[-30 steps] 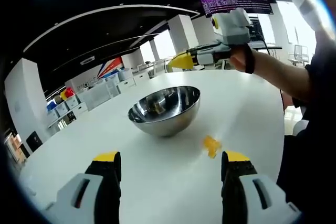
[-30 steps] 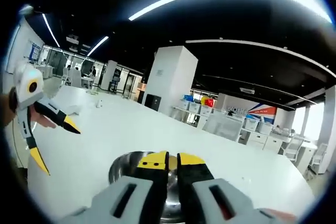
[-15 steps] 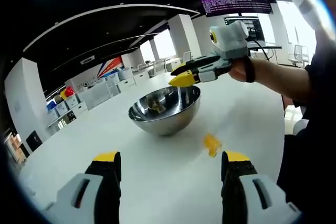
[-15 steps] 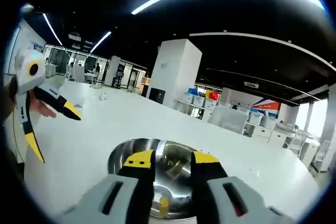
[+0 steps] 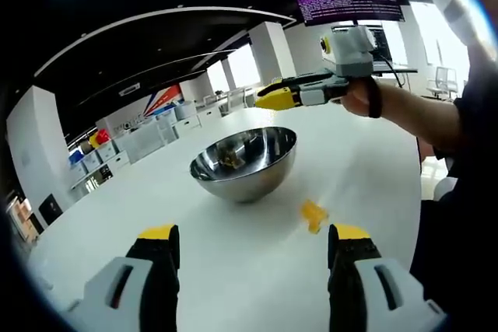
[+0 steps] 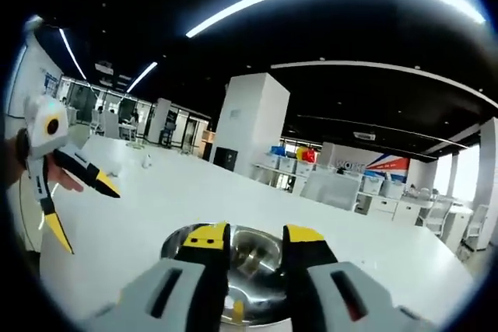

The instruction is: Pick up the QQ candy scattered on the table and place it into the stainless steel bowl on the table

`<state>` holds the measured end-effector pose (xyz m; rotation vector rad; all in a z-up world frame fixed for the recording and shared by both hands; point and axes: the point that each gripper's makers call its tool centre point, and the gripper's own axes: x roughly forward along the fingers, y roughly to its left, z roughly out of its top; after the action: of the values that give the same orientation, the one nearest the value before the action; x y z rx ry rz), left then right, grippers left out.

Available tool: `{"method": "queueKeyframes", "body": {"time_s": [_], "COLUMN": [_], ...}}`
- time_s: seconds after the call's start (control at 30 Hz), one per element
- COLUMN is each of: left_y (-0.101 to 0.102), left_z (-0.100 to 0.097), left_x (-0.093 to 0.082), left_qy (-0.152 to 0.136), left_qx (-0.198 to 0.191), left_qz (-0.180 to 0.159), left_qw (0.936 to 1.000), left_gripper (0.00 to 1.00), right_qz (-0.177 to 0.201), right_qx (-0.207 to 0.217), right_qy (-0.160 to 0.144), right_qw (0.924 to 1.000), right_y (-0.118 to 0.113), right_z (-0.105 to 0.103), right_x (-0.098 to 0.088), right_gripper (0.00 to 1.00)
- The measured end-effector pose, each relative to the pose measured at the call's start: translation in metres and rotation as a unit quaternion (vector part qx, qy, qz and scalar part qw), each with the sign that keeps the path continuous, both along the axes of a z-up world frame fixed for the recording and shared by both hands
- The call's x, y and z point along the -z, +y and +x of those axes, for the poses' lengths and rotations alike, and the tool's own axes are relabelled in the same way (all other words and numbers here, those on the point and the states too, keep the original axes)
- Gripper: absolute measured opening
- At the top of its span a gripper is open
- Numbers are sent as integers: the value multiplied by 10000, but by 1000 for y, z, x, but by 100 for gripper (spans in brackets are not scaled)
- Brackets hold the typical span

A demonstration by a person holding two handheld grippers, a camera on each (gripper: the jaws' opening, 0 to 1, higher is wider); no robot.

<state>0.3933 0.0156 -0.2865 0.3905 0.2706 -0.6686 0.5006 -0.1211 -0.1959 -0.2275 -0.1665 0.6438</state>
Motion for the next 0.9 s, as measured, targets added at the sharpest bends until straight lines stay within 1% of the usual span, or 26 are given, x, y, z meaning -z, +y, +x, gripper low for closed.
{"method": "queueKeyframes", "body": {"time_s": [0.03, 0.3, 0.4, 0.53, 0.6, 0.67, 0.73, 0.8, 0.87, 0.9], "left_y": [0, -4, -4, -2, -2, -2, -2, -2, -1, 0], "left_z": [0, 1, 1, 1, 1, 0, 0, -1, -2, -2], "left_x": [0, -3, -3, -5, -5, -7, -8, -9, -9, -9], "left_qy": [-4, -35, -36, -51, -63, -79, -92, -112, -125, -122], "left_qx": [2, 25, 21, -3, -13, -17, -18, -19, -22, -33], "left_qz": [1, 2, 23, 35, 41, 49, 40, 43, 47, 55], "left_qw": [10000, 10000, 10000, 10000, 10000, 10000, 9999, 9999, 9999, 9999], "left_gripper": [78, 78, 78, 78, 78, 78, 78, 78, 78, 78], "right_qz": [38, 116, 194, 262, 322, 325, 309, 148, -4, -37], "right_qx": [-55, -228, -388, -550, -685, -823, -904, -923, -912, -926], "right_qy": [-98, -513, -657, -899, -952, -912, -870, -844, -738, -595], "right_qw": [9999, 9984, 9969, 9941, 9926, 9919, 9916, 9920, 9931, 9939], "right_y": [0, 3, 7, 10, 13, 17, 21, 24, 27, 29], "right_z": [-4, -35, -50, -69, -80, -88, -94, -99, -101, -103], "right_x": [-6, -42, -55, -69, -72, -68, -58, -42, -24, -11], "right_gripper": [25, 25, 25, 24, 24, 24, 24, 25, 25, 25]}}
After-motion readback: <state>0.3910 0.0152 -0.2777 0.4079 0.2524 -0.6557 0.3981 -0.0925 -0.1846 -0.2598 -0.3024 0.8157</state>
